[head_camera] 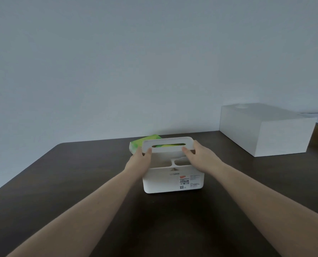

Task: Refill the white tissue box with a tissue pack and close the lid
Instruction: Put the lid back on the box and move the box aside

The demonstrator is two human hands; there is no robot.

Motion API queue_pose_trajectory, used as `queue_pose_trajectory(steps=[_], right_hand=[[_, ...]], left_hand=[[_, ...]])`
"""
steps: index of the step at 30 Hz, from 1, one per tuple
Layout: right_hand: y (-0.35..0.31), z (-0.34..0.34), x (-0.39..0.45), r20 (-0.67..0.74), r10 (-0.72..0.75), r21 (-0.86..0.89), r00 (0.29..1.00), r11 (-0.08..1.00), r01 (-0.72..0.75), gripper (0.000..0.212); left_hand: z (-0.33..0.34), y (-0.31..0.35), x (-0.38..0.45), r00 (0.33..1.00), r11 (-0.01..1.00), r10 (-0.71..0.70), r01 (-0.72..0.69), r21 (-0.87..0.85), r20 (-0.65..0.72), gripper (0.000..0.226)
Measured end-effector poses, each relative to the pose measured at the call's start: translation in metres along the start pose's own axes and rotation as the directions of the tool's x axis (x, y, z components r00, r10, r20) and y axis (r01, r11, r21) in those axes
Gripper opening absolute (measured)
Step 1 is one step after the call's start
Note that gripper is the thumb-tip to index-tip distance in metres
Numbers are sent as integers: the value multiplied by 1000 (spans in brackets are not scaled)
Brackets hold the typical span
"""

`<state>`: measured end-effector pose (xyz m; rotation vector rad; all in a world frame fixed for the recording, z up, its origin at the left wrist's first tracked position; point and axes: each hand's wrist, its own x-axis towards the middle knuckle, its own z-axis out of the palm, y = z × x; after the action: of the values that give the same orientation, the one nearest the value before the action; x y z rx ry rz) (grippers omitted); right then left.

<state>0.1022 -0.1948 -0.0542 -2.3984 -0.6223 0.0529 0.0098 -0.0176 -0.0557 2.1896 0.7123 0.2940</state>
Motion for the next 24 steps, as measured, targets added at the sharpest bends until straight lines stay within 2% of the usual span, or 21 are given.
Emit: queue_pose_trajectory(steps=[6,10,19,21,24], right_hand=[[2,5,3,23,32,-87,999,996,-30,83],[5,10,3,11,24,-91,1000,996,-23,84],[6,10,-1,59,45,-71,997,997,-41,81],[5,6,-3,71,65,-47,995,997,-62,80],[-2,-1,-10,115,81,-16,990,997,-79,84]], left_hand=[[5,-3,-3,998,994,-35,40,-104,44,68],[9,-11,-2,998,987,-48,54,-149,47,70],[6,-5,-10,996,991,-66,73,-116,67,69],[2,-3,-12,992,985,-78,92,-148,101,70],[1,-13,-1,971,956,-120,169,-239,207,61]])
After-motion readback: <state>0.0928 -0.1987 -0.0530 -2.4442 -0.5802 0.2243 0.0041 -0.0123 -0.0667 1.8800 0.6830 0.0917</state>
